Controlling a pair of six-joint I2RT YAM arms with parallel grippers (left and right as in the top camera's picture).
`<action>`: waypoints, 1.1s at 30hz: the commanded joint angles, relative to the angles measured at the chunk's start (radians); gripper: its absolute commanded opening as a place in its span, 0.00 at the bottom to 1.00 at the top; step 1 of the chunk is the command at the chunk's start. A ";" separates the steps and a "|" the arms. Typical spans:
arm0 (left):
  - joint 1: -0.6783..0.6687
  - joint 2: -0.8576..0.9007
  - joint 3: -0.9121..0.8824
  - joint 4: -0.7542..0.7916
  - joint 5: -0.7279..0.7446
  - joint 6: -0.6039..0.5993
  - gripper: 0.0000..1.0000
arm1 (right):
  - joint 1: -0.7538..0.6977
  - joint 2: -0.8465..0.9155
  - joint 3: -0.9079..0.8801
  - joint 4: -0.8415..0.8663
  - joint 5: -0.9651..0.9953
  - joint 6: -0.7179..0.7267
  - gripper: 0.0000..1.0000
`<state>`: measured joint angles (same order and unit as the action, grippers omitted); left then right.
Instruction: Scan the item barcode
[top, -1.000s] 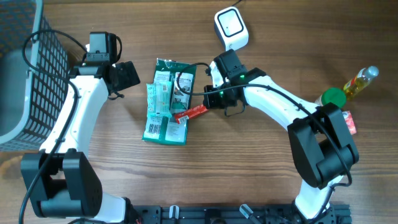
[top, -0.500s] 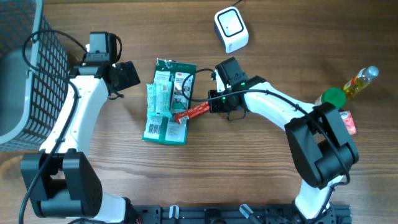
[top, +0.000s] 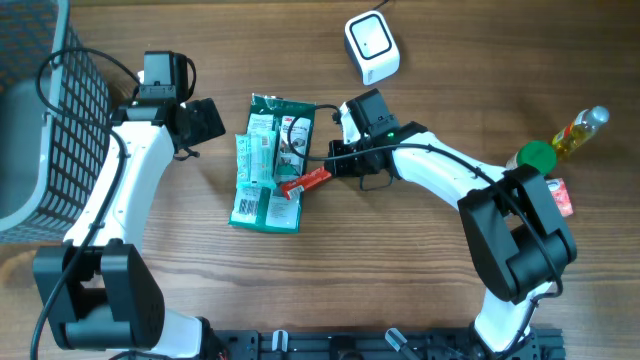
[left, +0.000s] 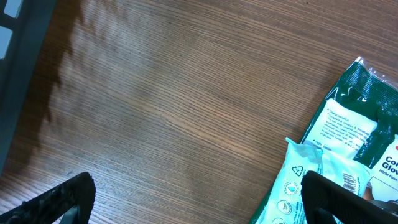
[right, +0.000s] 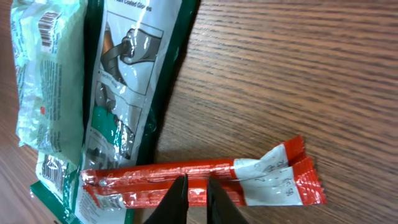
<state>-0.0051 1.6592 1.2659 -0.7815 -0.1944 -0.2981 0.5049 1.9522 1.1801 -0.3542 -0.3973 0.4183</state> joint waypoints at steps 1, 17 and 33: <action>0.003 0.008 -0.005 0.000 -0.009 -0.001 1.00 | -0.002 -0.005 -0.010 -0.001 0.054 0.005 0.12; 0.003 0.008 -0.005 0.000 -0.009 -0.002 1.00 | 0.002 0.058 -0.010 -0.029 0.159 0.055 0.04; 0.003 0.008 -0.005 0.000 -0.009 -0.002 1.00 | -0.184 -0.041 0.018 -0.266 0.227 0.103 0.12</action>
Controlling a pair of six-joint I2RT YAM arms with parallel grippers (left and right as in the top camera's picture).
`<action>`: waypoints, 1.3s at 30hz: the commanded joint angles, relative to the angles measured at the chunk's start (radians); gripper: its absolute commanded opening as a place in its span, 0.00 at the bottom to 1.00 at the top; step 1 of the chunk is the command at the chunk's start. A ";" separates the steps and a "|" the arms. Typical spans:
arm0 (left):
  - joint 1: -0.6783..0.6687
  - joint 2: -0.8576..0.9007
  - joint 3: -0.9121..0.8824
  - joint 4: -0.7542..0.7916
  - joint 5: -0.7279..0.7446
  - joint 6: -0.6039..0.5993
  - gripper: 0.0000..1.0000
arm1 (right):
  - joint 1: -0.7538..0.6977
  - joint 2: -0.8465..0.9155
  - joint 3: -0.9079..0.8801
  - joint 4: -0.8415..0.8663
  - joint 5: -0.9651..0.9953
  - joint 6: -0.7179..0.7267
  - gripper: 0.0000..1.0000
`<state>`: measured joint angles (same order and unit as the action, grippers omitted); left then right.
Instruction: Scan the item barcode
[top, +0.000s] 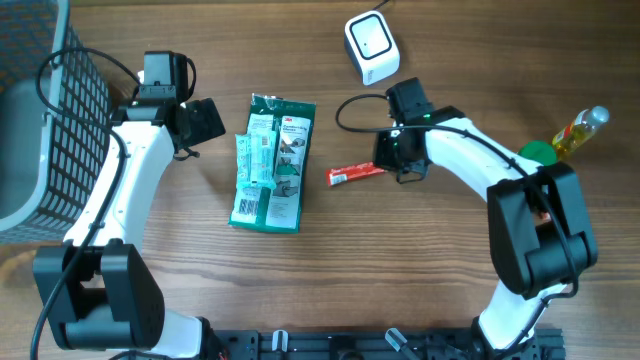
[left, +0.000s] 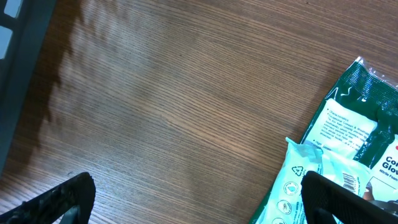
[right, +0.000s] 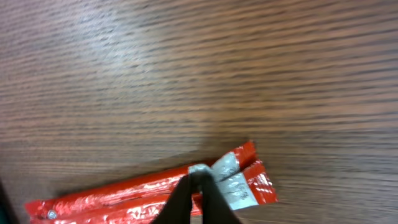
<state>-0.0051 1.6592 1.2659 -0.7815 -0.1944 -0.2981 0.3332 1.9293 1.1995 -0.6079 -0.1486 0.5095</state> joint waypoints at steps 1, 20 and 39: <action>0.003 0.008 -0.005 0.000 -0.009 -0.002 1.00 | -0.012 -0.032 0.007 -0.011 -0.048 0.008 0.14; 0.003 0.008 -0.005 0.000 -0.009 -0.002 1.00 | 0.285 -0.085 -0.066 -0.001 0.099 0.208 0.04; 0.003 0.008 -0.005 0.000 -0.009 -0.002 1.00 | 0.285 -0.085 -0.227 0.314 0.142 0.335 0.12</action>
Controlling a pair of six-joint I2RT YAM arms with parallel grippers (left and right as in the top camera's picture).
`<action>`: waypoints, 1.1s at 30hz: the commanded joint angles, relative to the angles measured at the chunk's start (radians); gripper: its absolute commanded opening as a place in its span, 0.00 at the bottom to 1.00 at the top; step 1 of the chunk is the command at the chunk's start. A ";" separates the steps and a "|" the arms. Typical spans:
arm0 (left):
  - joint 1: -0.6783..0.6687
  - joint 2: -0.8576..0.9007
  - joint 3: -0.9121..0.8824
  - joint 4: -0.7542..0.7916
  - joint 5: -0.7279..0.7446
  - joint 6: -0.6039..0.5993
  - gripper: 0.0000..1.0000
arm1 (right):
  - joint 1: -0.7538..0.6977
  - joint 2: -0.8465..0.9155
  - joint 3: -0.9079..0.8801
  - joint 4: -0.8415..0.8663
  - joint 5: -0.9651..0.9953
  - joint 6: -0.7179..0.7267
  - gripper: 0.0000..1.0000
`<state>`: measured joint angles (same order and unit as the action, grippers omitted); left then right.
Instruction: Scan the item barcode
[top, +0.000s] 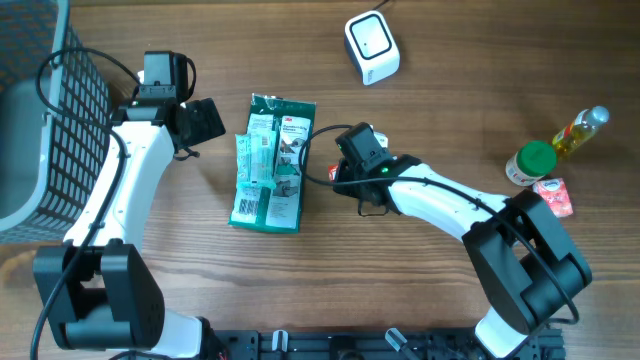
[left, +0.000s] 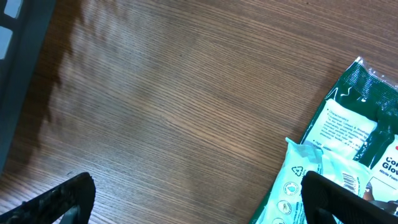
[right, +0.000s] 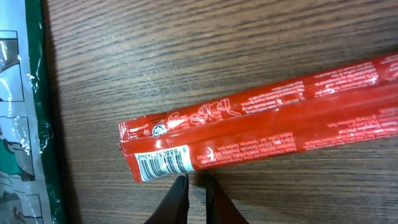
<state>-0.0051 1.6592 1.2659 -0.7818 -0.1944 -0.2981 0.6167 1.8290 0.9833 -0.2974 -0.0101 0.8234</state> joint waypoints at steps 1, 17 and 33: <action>0.003 0.008 -0.005 0.000 -0.009 -0.002 1.00 | 0.001 0.016 -0.010 0.004 0.003 0.022 0.12; 0.003 0.008 -0.005 0.000 -0.009 -0.002 1.00 | -0.006 0.103 0.018 0.248 -0.090 -0.018 0.24; 0.003 0.008 -0.005 0.000 -0.009 -0.002 1.00 | -0.343 -0.280 0.037 -0.222 -0.146 -0.325 0.49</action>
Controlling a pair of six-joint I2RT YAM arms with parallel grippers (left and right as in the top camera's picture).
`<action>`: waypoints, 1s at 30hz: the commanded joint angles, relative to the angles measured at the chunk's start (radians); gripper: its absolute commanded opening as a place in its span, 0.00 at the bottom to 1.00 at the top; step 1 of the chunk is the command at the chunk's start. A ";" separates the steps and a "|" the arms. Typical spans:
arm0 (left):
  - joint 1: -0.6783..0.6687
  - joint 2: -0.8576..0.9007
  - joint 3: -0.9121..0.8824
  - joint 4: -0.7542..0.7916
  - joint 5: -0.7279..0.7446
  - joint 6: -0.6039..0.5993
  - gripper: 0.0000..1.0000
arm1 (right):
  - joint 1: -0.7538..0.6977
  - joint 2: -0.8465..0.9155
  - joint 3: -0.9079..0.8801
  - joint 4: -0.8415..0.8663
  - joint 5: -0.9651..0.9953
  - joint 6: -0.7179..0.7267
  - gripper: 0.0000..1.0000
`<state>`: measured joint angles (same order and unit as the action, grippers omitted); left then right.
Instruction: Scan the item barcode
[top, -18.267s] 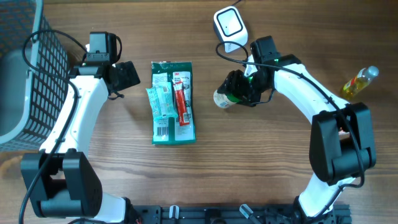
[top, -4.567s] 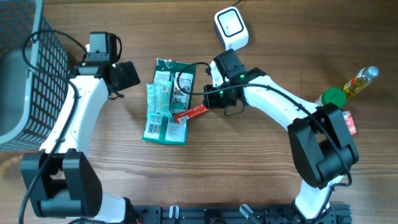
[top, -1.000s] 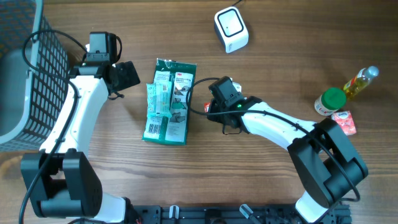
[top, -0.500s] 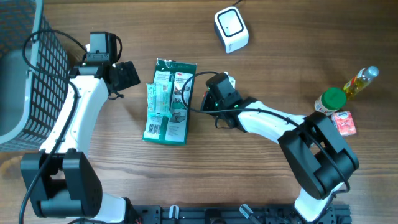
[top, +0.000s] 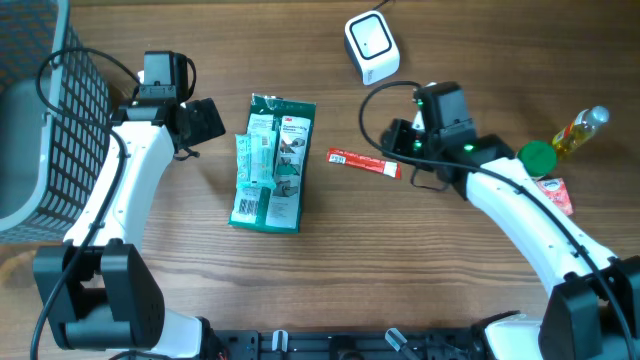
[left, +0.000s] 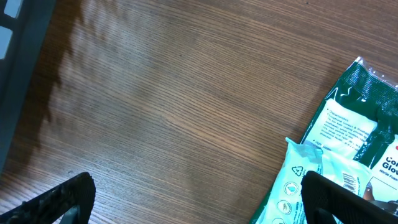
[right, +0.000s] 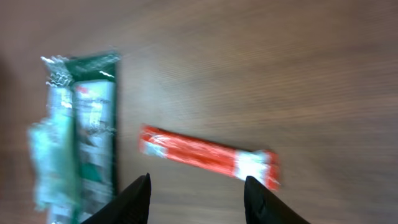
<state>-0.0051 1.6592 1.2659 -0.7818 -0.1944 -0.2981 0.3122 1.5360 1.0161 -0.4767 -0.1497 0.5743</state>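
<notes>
The item, a long red packet (top: 364, 162) with a white patch near its right end, lies flat on the table between the green packs and my right arm. In the right wrist view the red packet (right: 208, 159) is blurred, ahead of the fingers and not between them. My right gripper (top: 396, 140) (right: 198, 200) is open and empty, just up and right of the packet. The white scanner (top: 372, 47) stands at the back, beyond the packet. My left gripper (top: 205, 120) (left: 199, 202) hangs open and empty left of the green packs.
A pile of green and pale packs (top: 272, 162) (left: 336, 149) lies left of the packet. A black wire basket (top: 40, 120) stands at the far left. An oil bottle (top: 580, 130), a green-lidded jar (top: 534, 156) and a small red pack (top: 560, 196) sit at the right.
My right gripper was shut at the packet's barcode end beside the green packs. Now it is open, higher and further right, and the packet lies free ahead of it. The left arm is unchanged.
The red packet first lay against the green packs under my shut right gripper. Then it lay further right, the shut fingers at its white end. Then its barcode face showed beside the shut fingers. Now it lies alone and the gripper is open.
</notes>
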 joint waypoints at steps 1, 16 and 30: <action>0.003 0.008 -0.005 0.000 -0.009 -0.002 1.00 | -0.049 0.022 0.003 -0.055 -0.006 -0.076 0.49; 0.003 0.008 -0.005 0.000 -0.008 -0.002 1.00 | -0.052 0.175 -0.010 -0.050 -0.008 -0.077 0.54; -0.040 0.011 -0.005 0.241 0.878 -0.002 0.47 | -0.052 0.175 -0.010 -0.044 -0.032 -0.094 0.57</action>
<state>-0.0082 1.6592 1.2629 -0.5438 0.3122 -0.3050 0.2588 1.6966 1.0153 -0.5243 -0.1574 0.5083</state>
